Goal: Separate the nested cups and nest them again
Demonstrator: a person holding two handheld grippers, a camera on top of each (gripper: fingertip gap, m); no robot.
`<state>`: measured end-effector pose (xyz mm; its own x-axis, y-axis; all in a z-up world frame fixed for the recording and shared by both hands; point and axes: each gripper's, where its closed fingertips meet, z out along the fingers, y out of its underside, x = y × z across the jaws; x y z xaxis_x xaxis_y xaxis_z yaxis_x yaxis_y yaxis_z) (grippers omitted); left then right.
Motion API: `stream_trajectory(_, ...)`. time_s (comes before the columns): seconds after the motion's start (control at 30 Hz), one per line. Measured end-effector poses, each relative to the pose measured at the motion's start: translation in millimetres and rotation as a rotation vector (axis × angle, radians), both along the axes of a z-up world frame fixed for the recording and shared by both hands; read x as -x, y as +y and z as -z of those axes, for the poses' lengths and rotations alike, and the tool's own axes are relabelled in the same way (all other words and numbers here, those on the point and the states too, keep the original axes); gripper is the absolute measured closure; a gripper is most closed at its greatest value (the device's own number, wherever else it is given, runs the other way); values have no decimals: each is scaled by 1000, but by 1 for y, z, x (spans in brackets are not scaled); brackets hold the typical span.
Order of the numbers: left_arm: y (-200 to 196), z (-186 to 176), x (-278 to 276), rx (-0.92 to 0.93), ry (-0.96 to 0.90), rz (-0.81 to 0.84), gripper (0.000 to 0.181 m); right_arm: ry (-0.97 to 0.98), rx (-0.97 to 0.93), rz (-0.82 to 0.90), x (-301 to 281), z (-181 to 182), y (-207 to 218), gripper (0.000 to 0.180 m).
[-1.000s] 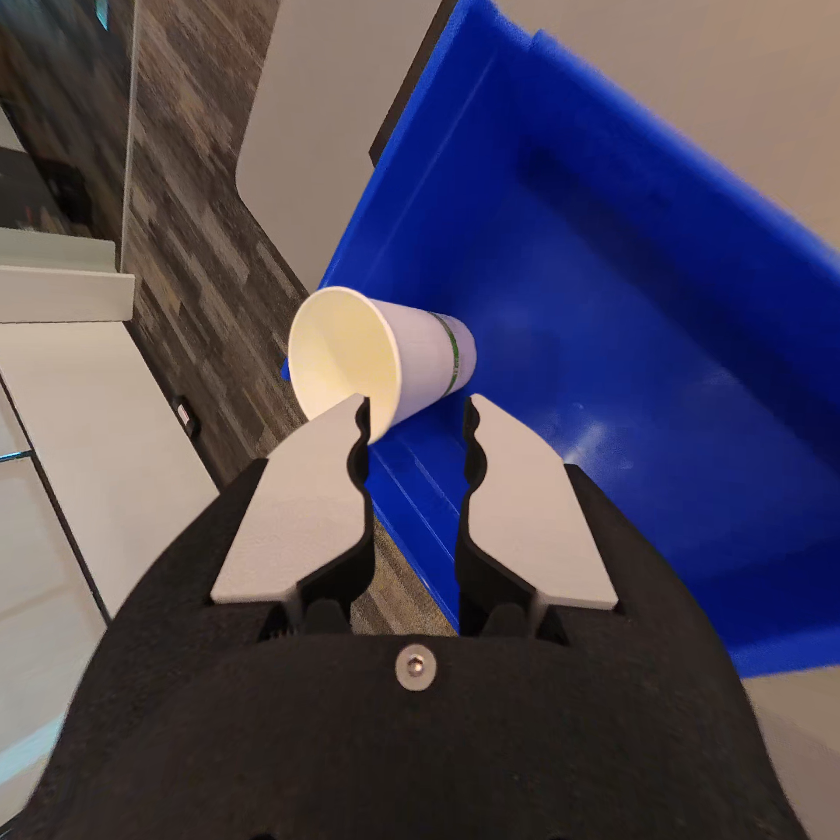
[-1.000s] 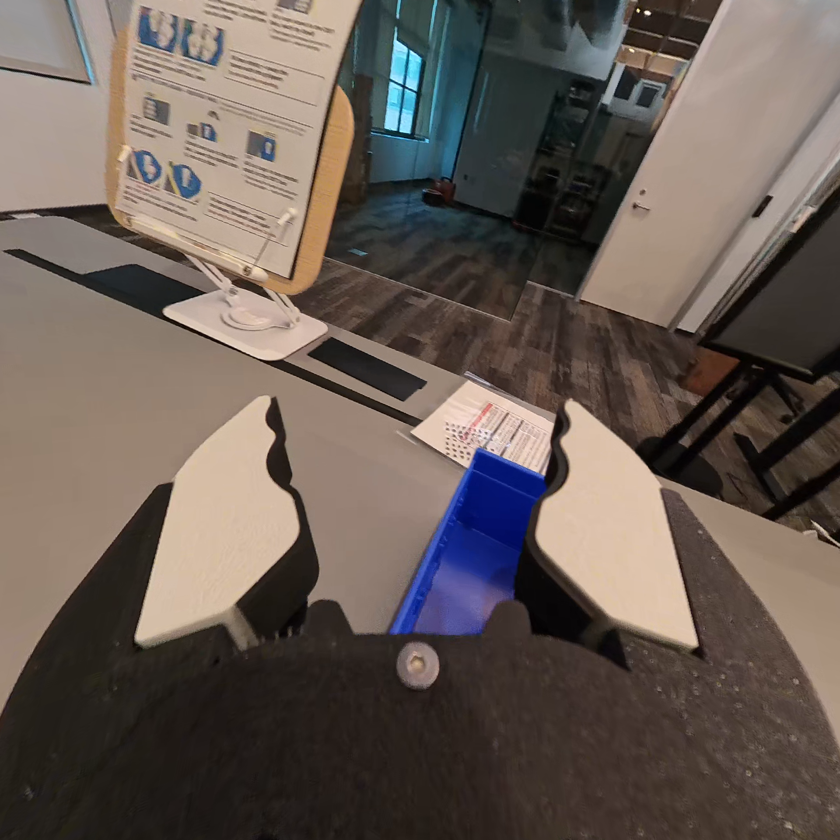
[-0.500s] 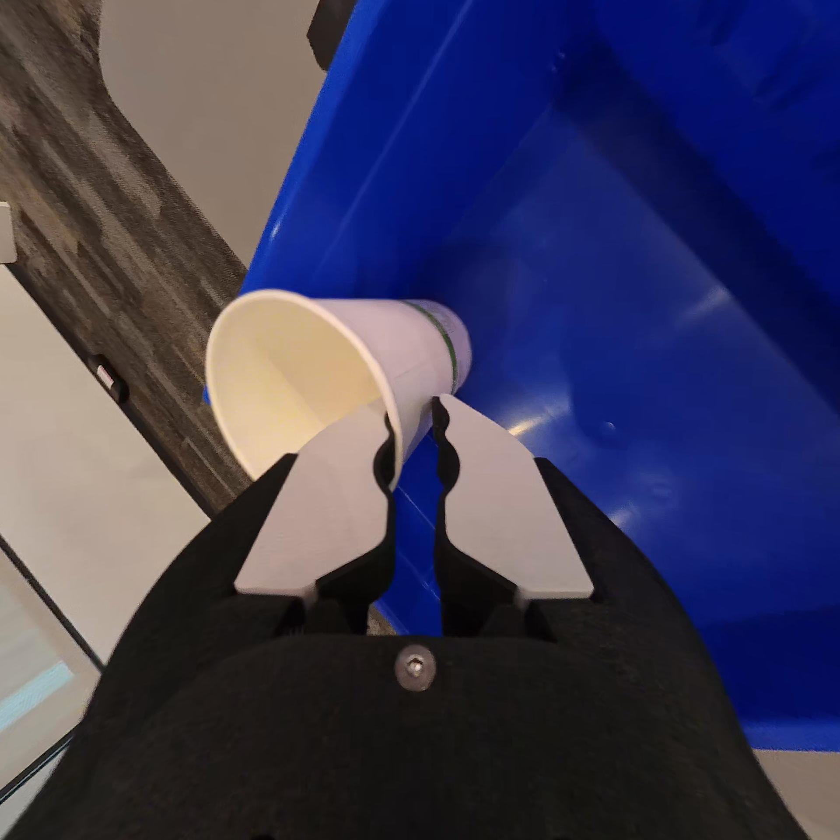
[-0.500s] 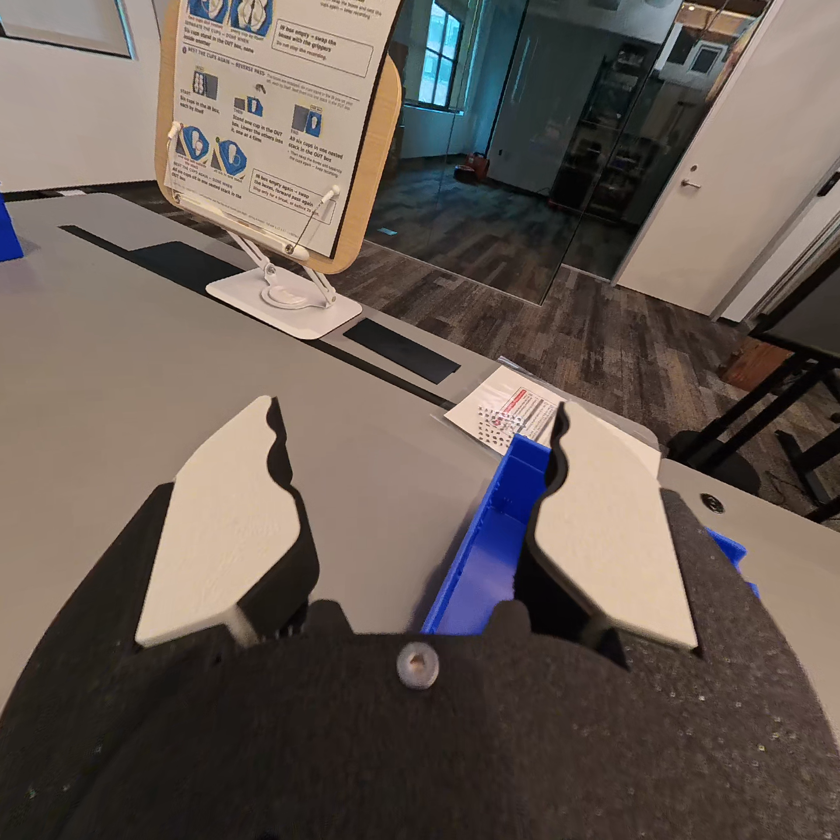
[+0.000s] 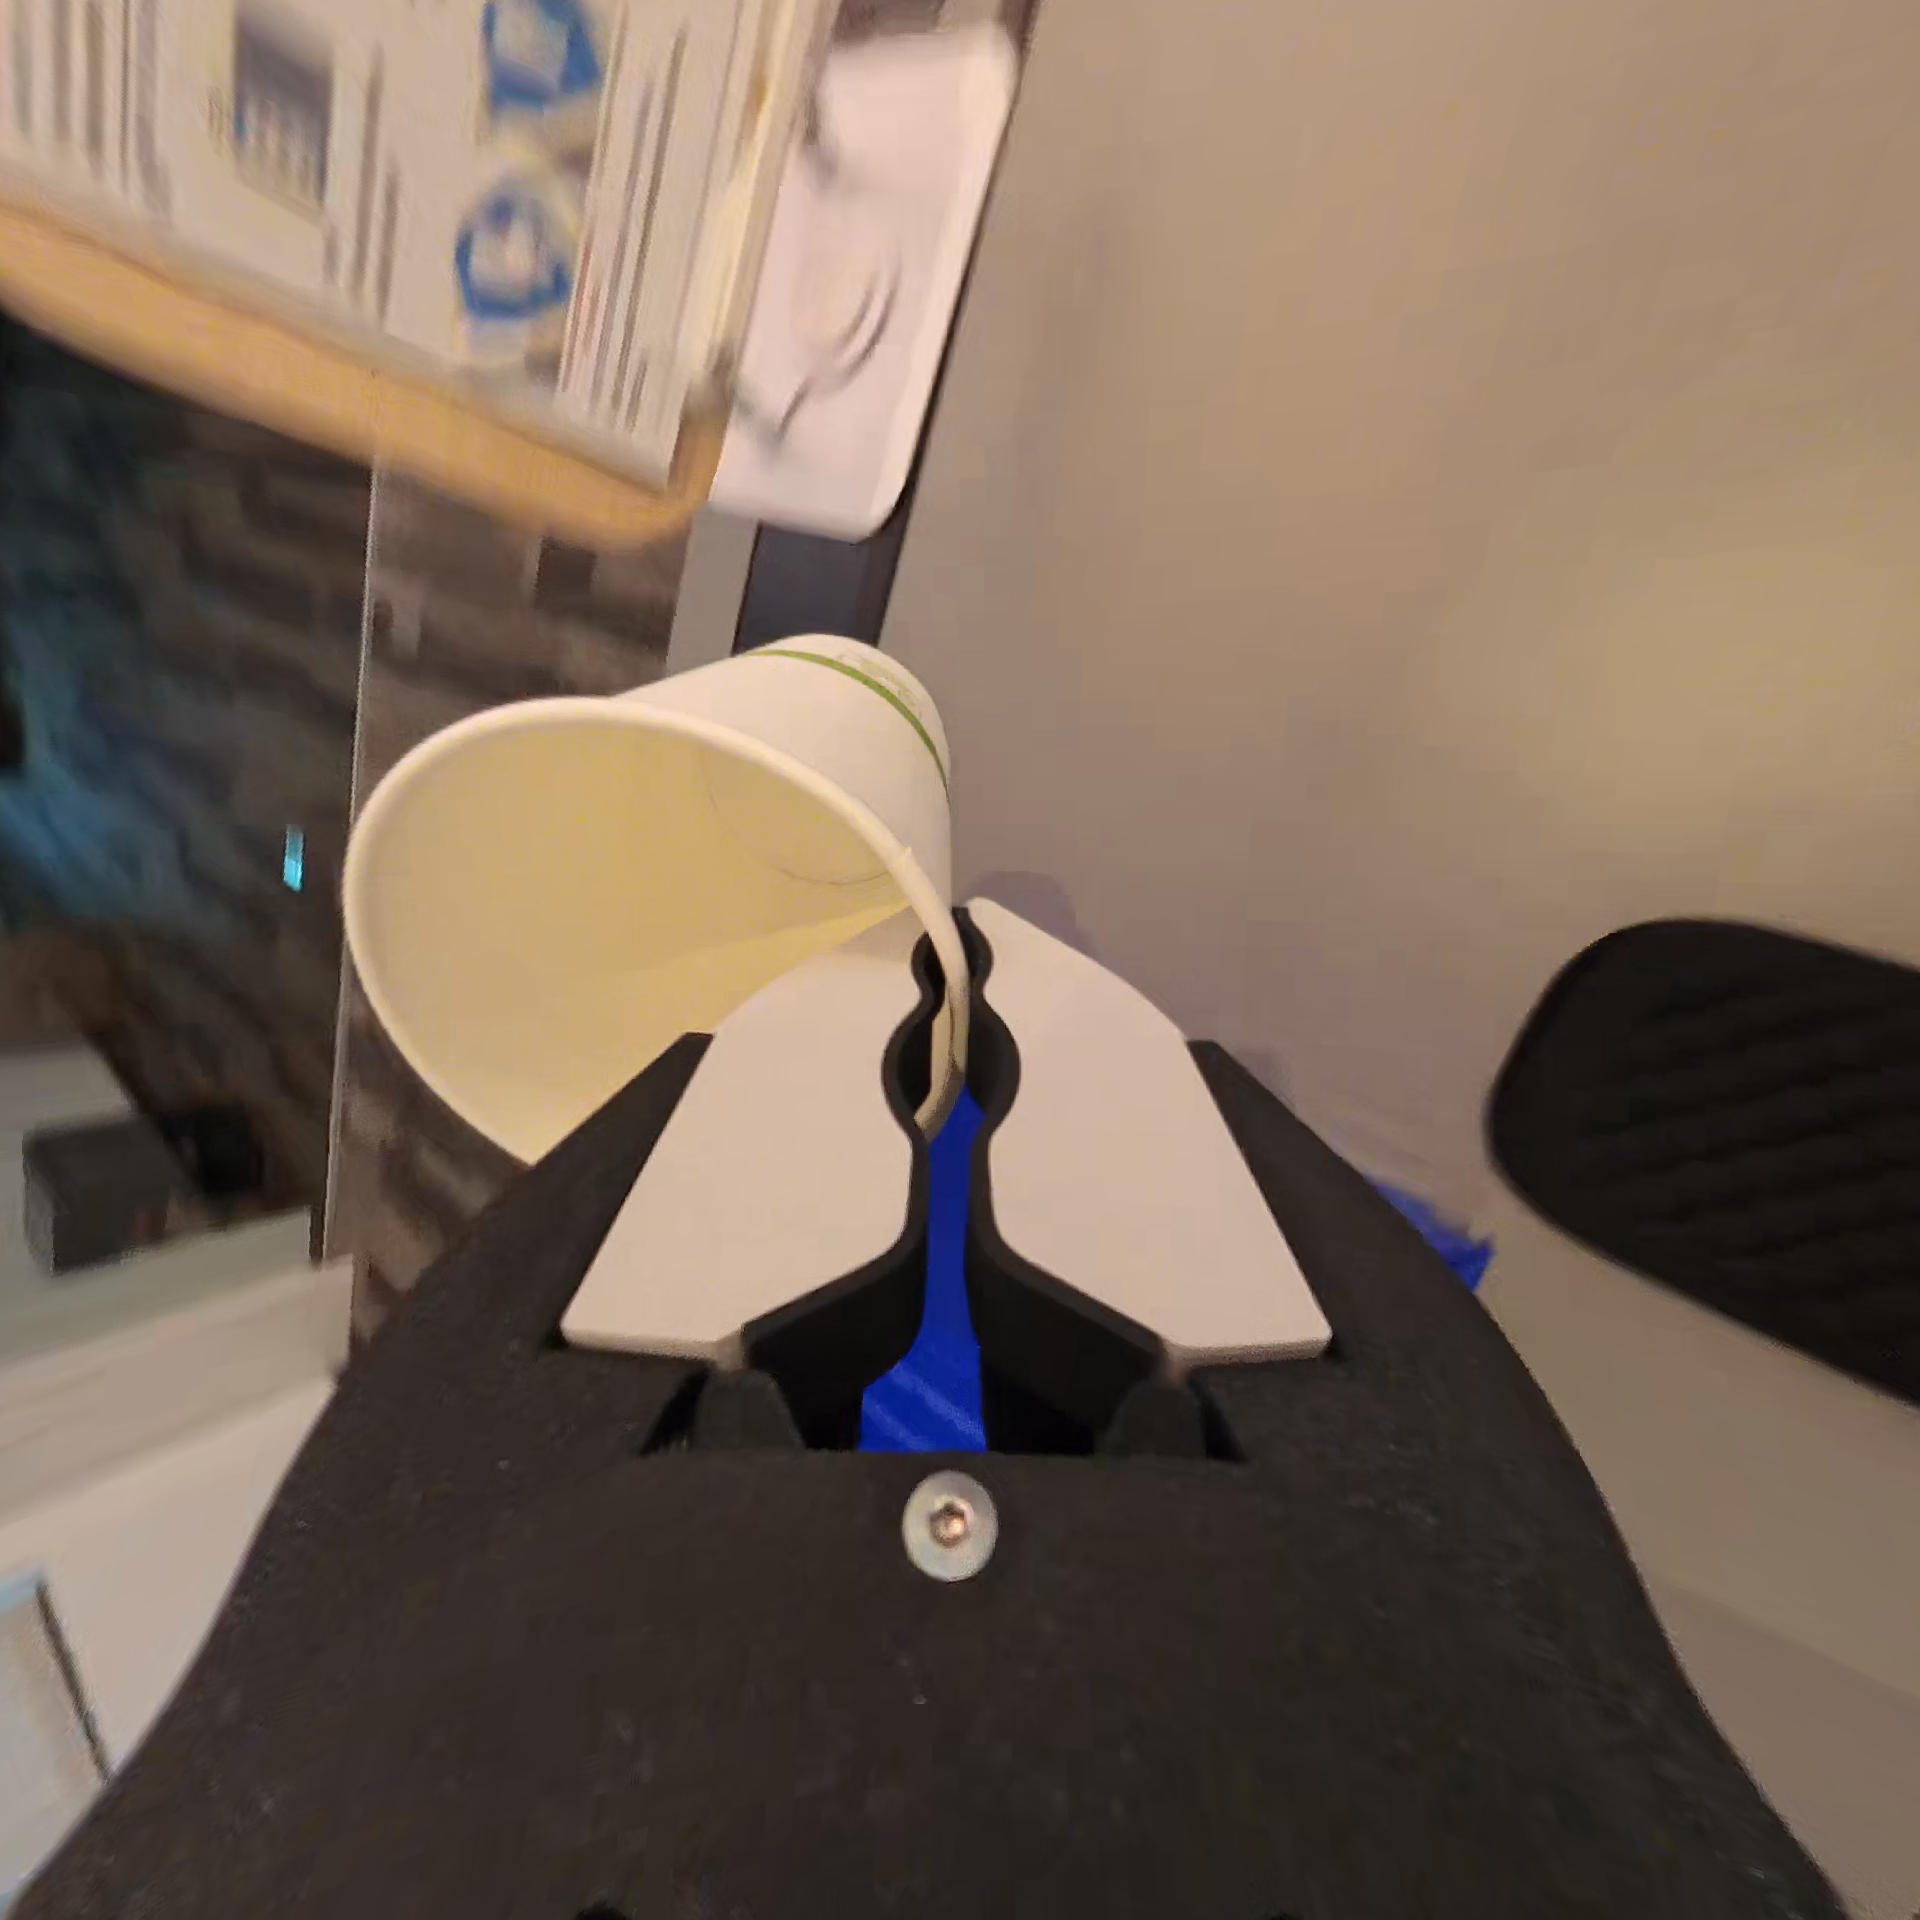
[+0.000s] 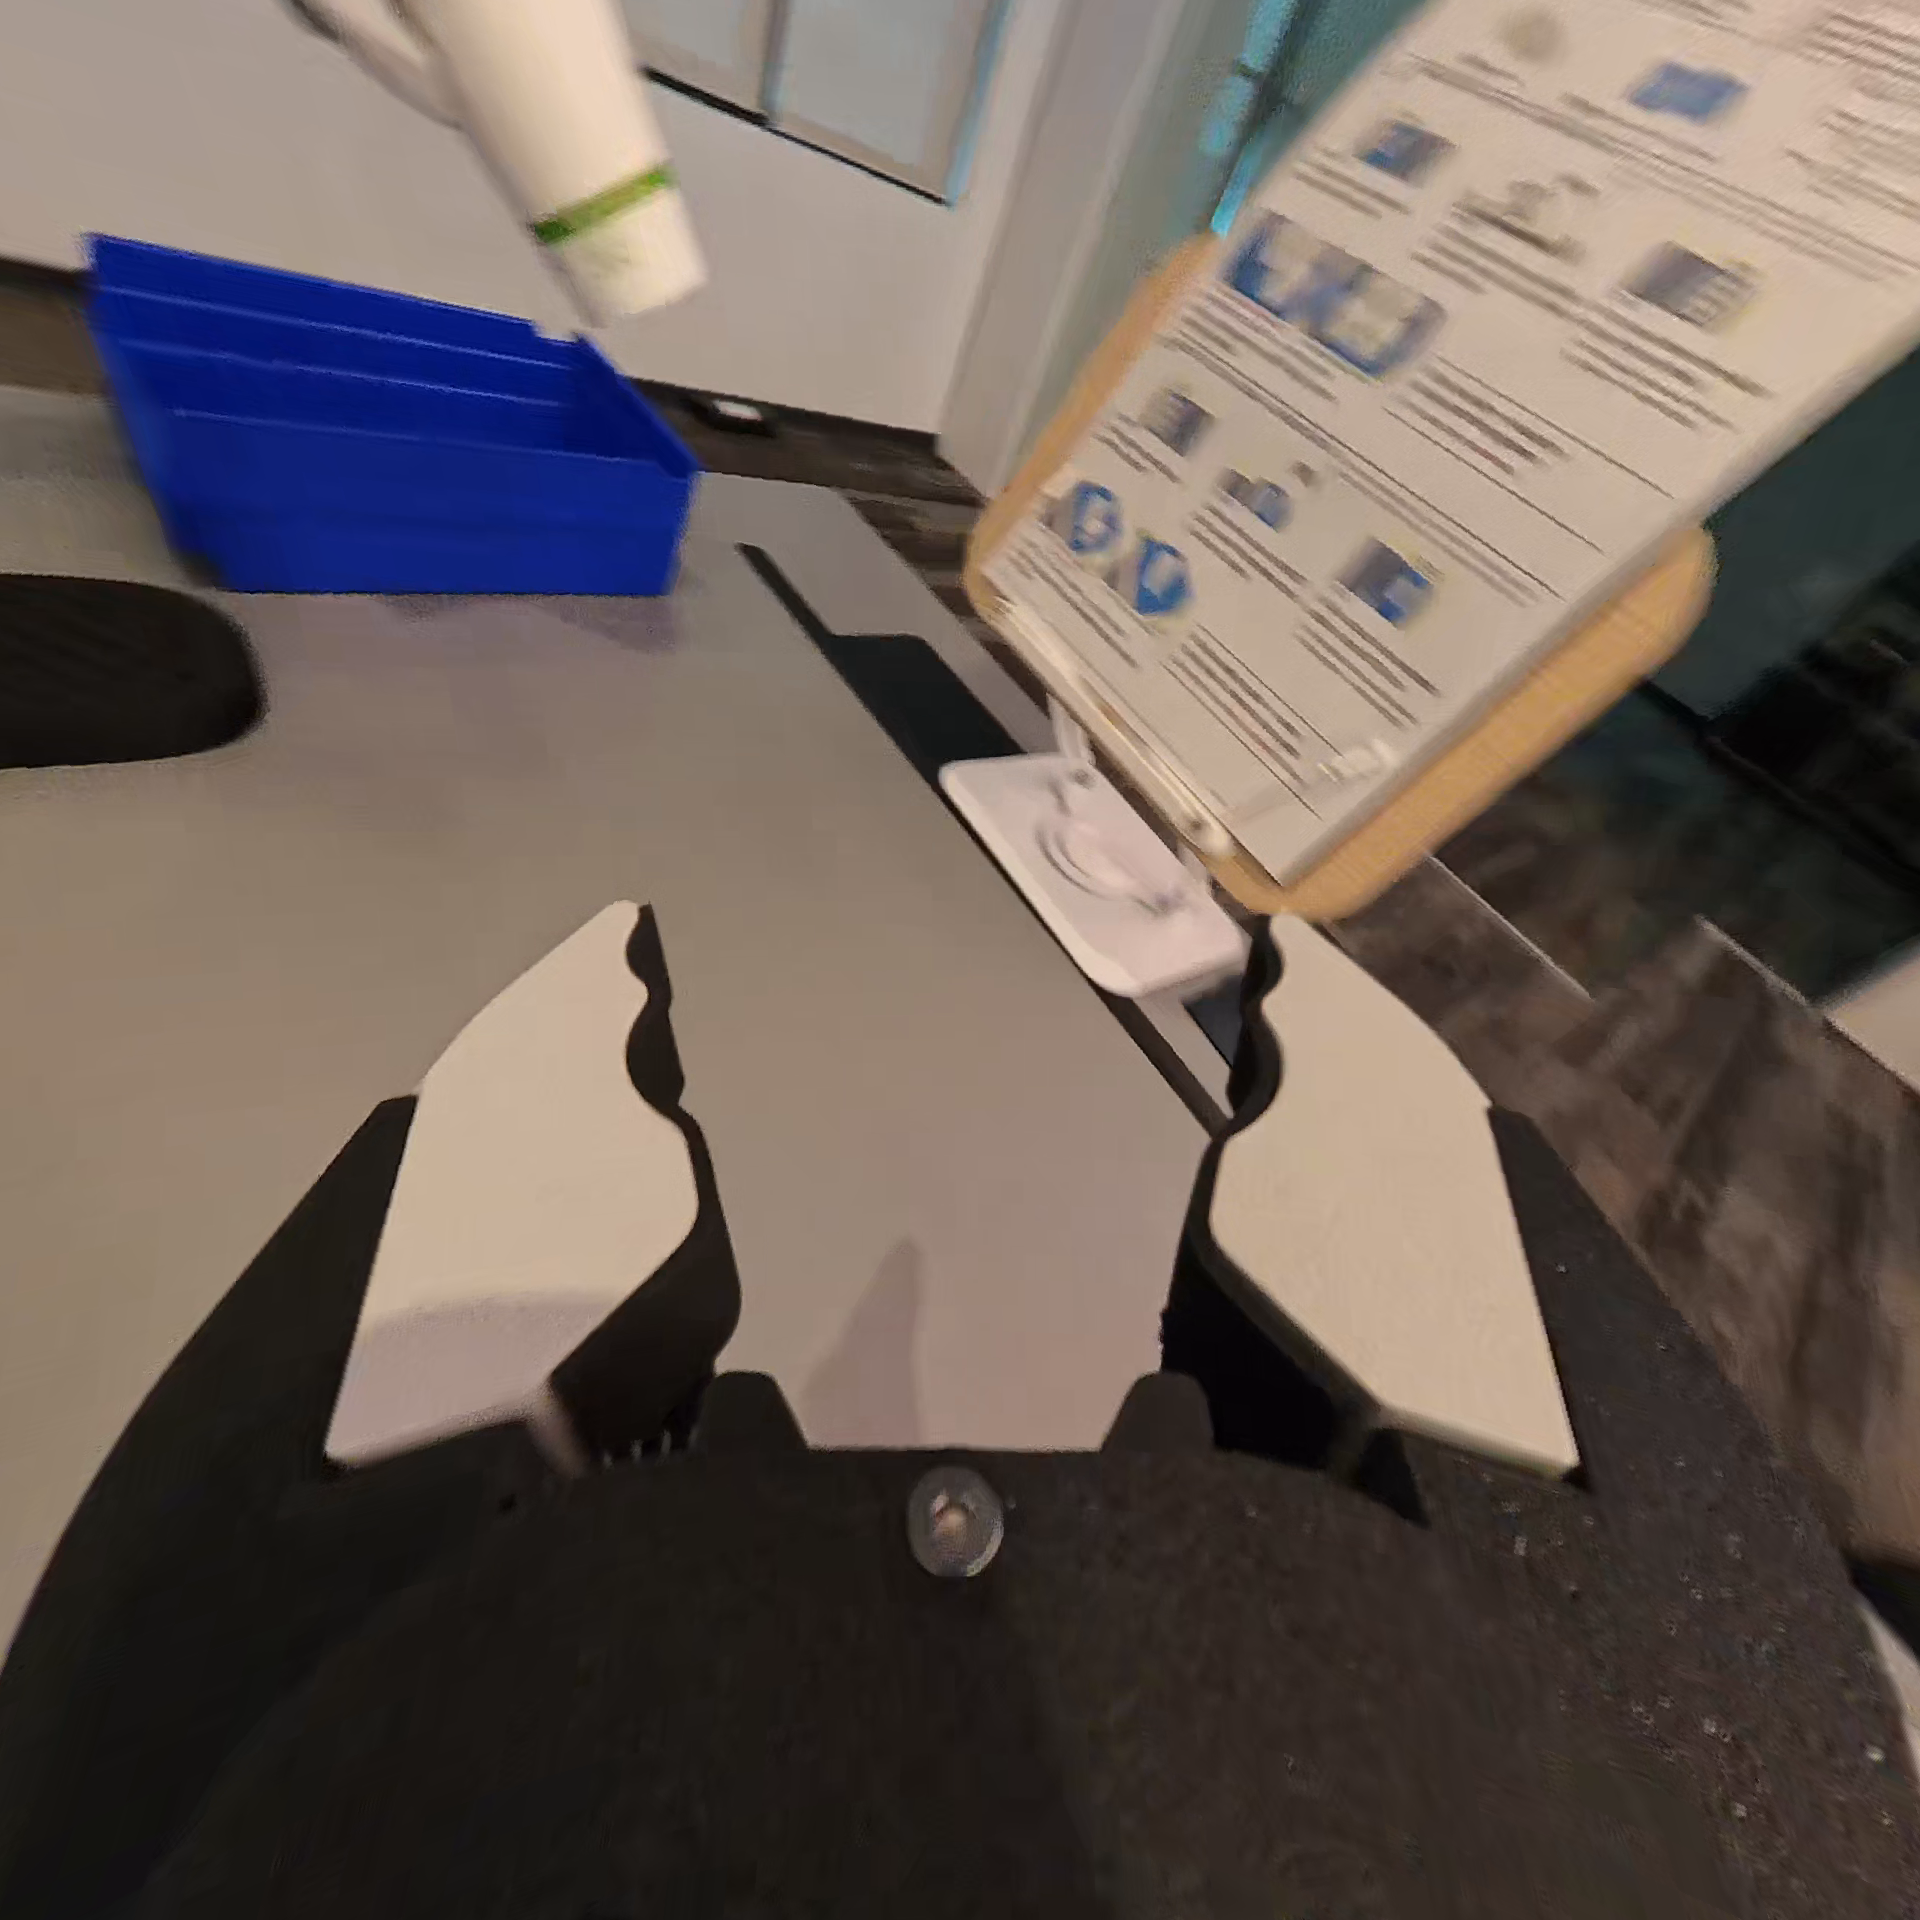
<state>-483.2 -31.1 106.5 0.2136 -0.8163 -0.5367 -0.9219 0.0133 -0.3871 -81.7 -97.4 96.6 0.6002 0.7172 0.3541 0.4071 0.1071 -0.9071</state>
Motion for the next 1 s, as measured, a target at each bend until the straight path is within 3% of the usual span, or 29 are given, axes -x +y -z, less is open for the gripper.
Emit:
stream_trajectory(0.17, -55, -6, -103, 9, 18, 279, 181, -100, -58, -209, 108, -5, -12, 76)
stream_trajectory(0.37, -90, 16, -169, 18, 120, 451, 181, -89, -25, -309, 177, -8, -12, 76)
stream_trajectory(0.63, -116, 24, -199, 51, 146, 568, 181, -74, 74, -415, 198, 4, -16, 85)
stream_trajectory(1.0, -142, 39, -199, 90, 212, 649, 180, -55, 224, -586, 206, 23, -40, 89)
